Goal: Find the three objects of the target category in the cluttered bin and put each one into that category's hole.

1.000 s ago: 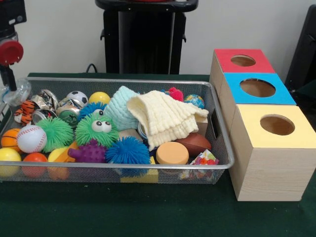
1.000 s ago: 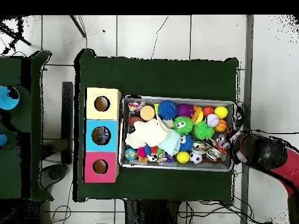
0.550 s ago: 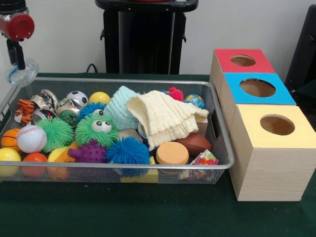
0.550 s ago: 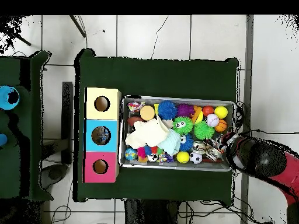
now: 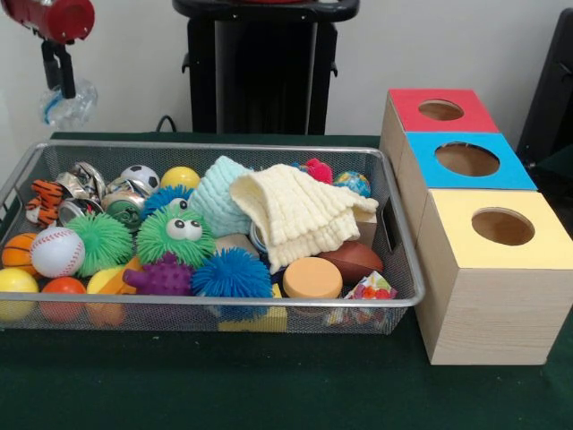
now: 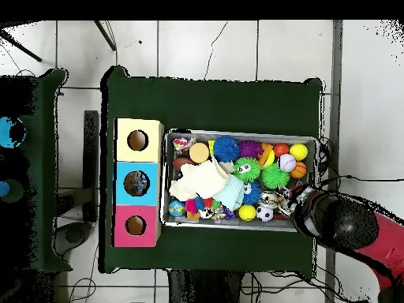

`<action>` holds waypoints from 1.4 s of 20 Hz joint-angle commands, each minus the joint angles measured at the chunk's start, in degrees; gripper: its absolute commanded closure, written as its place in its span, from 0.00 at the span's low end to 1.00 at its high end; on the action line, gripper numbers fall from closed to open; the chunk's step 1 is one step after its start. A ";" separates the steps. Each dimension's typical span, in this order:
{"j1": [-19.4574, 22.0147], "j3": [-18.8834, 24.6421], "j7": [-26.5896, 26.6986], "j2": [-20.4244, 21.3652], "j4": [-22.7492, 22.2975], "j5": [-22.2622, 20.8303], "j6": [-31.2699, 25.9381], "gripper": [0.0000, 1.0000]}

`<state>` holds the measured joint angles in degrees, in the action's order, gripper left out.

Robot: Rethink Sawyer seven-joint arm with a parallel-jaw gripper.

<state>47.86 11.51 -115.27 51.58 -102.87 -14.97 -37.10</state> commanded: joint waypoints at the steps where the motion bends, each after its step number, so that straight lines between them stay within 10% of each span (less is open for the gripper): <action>1: -2.10 -2.17 -4.82 4.99 -5.02 3.71 -8.69 1.00; 14: -7.42 -7.73 -9.65 12.34 -11.76 9.42 -10.34 1.00; 28: -22.72 -20.70 -20.82 15.85 -15.50 14.61 -11.12 1.00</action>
<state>28.12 -3.78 -115.28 65.92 -113.49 -3.30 -43.88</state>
